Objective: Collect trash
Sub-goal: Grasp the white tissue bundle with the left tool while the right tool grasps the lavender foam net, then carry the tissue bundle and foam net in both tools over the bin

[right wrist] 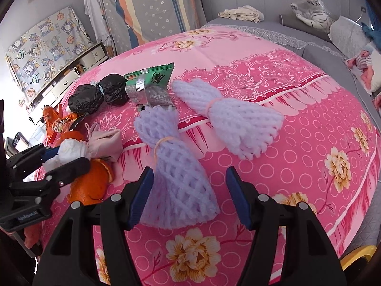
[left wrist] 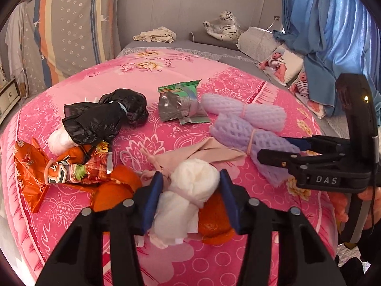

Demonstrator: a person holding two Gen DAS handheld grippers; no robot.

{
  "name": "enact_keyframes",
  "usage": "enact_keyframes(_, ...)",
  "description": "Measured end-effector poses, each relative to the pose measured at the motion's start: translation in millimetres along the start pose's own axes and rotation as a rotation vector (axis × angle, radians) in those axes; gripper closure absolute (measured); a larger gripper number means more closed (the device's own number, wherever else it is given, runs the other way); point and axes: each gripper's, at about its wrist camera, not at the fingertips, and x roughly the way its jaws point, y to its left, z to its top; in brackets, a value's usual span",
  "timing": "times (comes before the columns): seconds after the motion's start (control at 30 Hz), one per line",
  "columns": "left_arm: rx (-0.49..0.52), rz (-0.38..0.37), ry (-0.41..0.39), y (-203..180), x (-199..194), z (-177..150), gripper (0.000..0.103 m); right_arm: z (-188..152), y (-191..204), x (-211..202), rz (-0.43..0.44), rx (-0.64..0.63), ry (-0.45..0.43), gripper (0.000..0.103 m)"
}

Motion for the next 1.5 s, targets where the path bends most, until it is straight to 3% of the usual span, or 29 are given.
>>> enact_keyframes(0.07,-0.011,-0.007,0.000,2.1,-0.7,-0.5,0.059,-0.3,-0.5,1.4,0.001,0.000,0.004,0.045)
enact_keyframes(0.23,-0.027,0.007,-0.008,4.4,-4.1,-2.4,0.063,-1.9,3.8,1.9,0.003,-0.024,0.010,0.070)
enact_keyframes(0.43,-0.047,0.026,-0.029,6.0,-16.0,-3.1,0.064,-3.3,10.0,-7.2,0.012,-0.045,-0.022,0.082)
enact_keyframes(0.77,-0.099,0.022,-0.098,13.0,-54.1,-4.5,0.064,-2.7,9.4,-37.8,0.060,-0.024,-0.074,0.084)
enact_keyframes(1.07,-0.127,0.031,-0.152,11.6,-89.9,-16.8,0.064,-12.1,9.6,-68.9,0.219,0.040,-0.049,0.084)
enact_keyframes(1.5,-0.161,0.081,-0.190,21.1,-123.8,-32.9,0.064,-27.5,8.7,-109.5,0.247,0.046,-0.090,0.084)
